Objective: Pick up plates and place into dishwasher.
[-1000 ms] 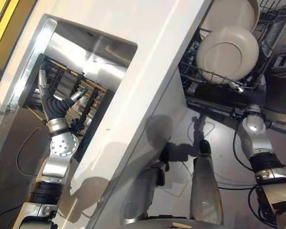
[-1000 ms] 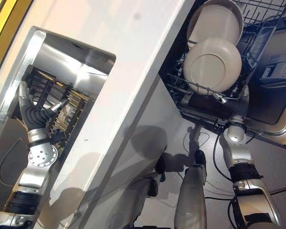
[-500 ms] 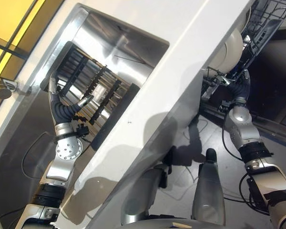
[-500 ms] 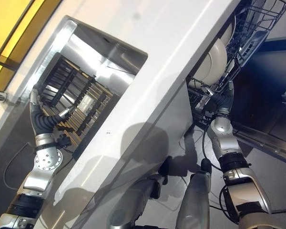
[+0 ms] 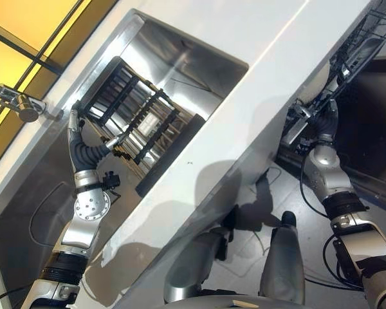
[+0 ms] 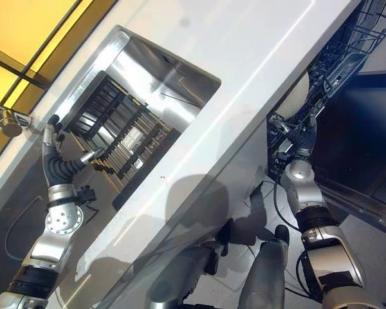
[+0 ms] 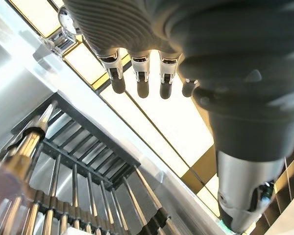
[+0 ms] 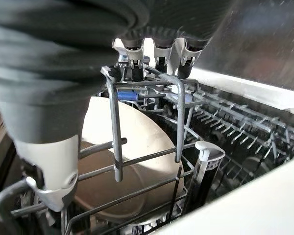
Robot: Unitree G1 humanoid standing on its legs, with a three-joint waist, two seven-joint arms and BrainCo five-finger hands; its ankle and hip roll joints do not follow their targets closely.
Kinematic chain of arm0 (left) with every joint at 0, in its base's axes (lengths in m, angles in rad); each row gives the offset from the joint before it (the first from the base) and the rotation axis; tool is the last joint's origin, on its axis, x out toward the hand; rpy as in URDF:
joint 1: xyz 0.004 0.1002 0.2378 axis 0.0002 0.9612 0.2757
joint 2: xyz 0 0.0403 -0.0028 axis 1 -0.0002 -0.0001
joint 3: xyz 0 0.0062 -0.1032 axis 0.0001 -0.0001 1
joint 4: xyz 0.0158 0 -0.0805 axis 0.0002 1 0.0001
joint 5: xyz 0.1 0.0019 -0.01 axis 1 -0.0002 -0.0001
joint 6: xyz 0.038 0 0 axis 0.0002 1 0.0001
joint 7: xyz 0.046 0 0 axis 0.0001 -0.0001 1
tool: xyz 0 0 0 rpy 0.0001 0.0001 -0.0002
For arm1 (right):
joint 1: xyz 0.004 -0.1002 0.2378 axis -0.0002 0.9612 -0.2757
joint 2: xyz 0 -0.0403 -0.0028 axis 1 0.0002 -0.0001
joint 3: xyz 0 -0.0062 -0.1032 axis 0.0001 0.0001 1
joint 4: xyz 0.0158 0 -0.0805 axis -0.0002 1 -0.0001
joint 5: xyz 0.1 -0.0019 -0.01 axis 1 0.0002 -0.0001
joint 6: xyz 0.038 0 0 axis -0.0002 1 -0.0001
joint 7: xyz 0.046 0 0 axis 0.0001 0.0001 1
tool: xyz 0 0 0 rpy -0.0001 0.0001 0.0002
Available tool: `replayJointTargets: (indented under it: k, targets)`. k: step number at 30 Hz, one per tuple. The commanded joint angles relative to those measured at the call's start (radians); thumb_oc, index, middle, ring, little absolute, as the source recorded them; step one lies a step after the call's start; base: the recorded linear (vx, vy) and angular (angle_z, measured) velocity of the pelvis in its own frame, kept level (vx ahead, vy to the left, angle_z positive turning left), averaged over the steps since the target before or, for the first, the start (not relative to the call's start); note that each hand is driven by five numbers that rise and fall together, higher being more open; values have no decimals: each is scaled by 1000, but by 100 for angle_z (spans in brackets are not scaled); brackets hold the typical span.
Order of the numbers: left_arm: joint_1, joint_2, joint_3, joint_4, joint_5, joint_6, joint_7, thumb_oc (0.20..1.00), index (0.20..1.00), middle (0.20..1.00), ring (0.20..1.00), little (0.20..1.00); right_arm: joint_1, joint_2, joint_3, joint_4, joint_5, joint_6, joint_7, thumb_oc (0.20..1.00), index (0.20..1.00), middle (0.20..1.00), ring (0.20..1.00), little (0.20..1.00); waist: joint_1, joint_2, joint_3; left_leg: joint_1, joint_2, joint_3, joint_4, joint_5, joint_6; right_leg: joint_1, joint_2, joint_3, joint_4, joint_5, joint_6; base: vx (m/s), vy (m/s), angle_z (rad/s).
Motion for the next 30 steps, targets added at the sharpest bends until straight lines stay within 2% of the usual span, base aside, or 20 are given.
replayJointTargets:
  k: [1,9,17,20,23,24,25,26,28,30]
  targets:
    - [-9,38,30,-47,-28,-61,-21,1000,1000,1000,1000,1000,-270,126,223,-164,58,-156,326,1000,1000,1000,1000,1000,82,40,-53,-61,-71,-17,191,-169,-23,129,-164,17,-328,261,22,25,38,1]
    - [-6,36,7,-17,-41,-86,-34,1000,1000,1000,1000,1000,-279,119,196,-117,114,-161,400,1000,1000,1000,1000,1000,81,30,-106,-17,-82,-14,184,-187,-14,179,-180,20,-369,292,30,23,50,0]
    - [17,19,17,-9,-47,-90,-94,1000,1000,1000,1000,1000,-182,107,164,-159,95,-163,332,1000,1000,1000,1000,1000,62,-13,-125,-3,-83,-4,202,-213,-1,187,-177,37,-379,321,30,17,17,1]
    - [6,25,9,2,-51,-91,-103,1000,1000,1000,1000,1000,-141,103,145,-168,72,-173,307,1000,1000,1000,1000,1000,46,-32,-114,-6,-67,19,203,-216,2,180,-179,33,-396,345,36,-16,-8,-1]
    - [-8,32,10,9,-44,-82,-94,1000,1000,1000,1000,1000,-67,96,125,-200,-2,-174,236,1000,1000,1000,1000,1000,24,-51,-94,-5,-37,54,190,-206,7,147,-171,9,-371,353,36,-57,-11,-14]
    - [-4,34,15,6,-44,-81,-92,1000,1000,1000,1000,1000,-54,94,117,-206,-18,-172,227,1000,1000,1000,1000,1000,25,-50,-90,-5,-28,64,187,-202,9,138,-166,-5,-345,342,33,-107,58,-36]
    - [4,34,28,0,-39,-80,-88,1000,1000,1000,1000,1000,-34,86,101,-217,-48,-169,201,1000,1000,1000,1000,1000,26,-43,-81,-3,-6,81,180,-196,17,120,-146,-40,-264,286,18,-148,88,-46]
    - [7,34,37,-6,-35,-78,-87,1000,1000,1000,1000,1000,-22,82,95,-228,-69,-166,175,1000,1000,1000,1000,1000,28,-38,-78,-8,4,88,174,-186,25,105,-124,-47,-199,236,4,-183,88,-53]
    - [2,40,53,-28,-18,-45,-74,1000,1000,1000,1000,1000,50,86,73,-305,-115,-152,94,1000,1000,1000,1000,1000,25,-49,-75,-27,15,99,172,-163,37,82,-71,-65,-80,164,-29,-134,1,-60]
    - [8,43,71,-40,-9,-29,-76,1000,1000,1000,1000,1000,91,91,51,-332,-129,-166,78,1000,1000,1000,1000,1000,36,-58,-80,-30,26,104,150,-142,45,74,-53,-103,5,140,-44,-81,-60,-44]
